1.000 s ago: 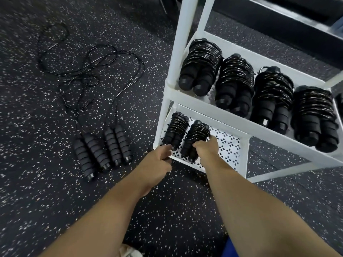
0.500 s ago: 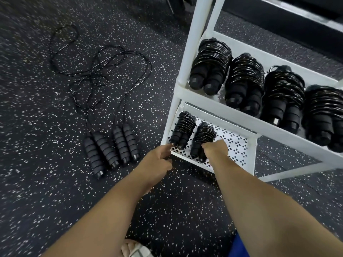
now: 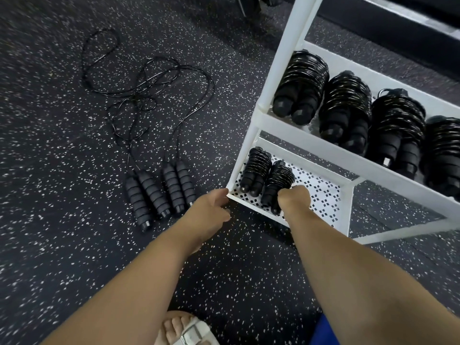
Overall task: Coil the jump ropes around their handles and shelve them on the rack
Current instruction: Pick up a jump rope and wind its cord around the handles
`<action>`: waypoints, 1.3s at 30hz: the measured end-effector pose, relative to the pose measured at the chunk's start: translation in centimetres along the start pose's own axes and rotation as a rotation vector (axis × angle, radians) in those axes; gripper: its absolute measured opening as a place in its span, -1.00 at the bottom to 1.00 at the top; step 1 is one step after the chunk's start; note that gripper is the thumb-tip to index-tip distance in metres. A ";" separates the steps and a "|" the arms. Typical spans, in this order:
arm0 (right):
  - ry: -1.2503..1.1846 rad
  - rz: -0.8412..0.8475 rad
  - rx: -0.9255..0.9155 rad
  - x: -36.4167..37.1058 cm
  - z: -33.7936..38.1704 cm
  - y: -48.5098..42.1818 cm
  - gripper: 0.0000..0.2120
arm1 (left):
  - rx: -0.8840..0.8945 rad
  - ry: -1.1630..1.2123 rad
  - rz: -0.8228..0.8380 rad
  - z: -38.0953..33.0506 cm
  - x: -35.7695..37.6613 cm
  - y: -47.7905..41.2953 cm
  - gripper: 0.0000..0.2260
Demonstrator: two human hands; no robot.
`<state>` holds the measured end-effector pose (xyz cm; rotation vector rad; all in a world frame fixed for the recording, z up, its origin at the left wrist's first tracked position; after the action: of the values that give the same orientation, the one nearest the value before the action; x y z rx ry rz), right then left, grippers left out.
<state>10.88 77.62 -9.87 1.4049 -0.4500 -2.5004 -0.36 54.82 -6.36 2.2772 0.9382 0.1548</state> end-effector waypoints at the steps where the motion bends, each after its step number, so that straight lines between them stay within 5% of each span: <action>1: 0.004 -0.008 -0.021 -0.3 0.3 0.3 -0.90 | 0.001 0.004 -0.003 -0.2 -0.3 0.1 -0.41; 6: -0.014 -0.017 -0.115 -1.3 2.1 3.2 -0.85 | 0.016 -0.013 -0.060 -1.2 -2.8 1.5 -0.43; 12: 0.154 0.176 -0.238 -0.1 4.7 10.6 -0.79 | -0.019 0.000 -0.212 -3.0 -8.8 6.0 -0.44; 23: -0.033 0.374 -0.520 4.6 12.5 22.6 -0.76 | -0.098 0.134 -0.522 1.6 -20.7 14.1 -0.48; 32: 0.117 0.469 -0.543 13.2 14.9 22.8 -0.60 | -0.181 0.220 -0.589 7.8 -25.5 9.5 -0.52; 36: 0.310 0.532 -0.641 18.2 15.3 23.4 -0.71 | -0.228 0.233 -0.591 11.2 -27.3 6.5 -0.57; 39: 0.448 0.515 -0.650 21.7 14.9 23.0 -0.39 | -0.258 0.234 -0.565 13.4 -28.5 4.6 -0.55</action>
<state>-11.65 50.95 -10.89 1.2984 0.0891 -1.6358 -14.08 26.35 -10.07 1.7094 1.5475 0.2787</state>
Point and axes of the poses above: each hand's wrist, its own y-axis away from the middle knuckle, its own x-axis out of the palm, z = x × y, the point moved 10 cm from there along -y, towards the middle knuckle, and after that the axes turned 7 degrees about -z, right-handed, at the moved point
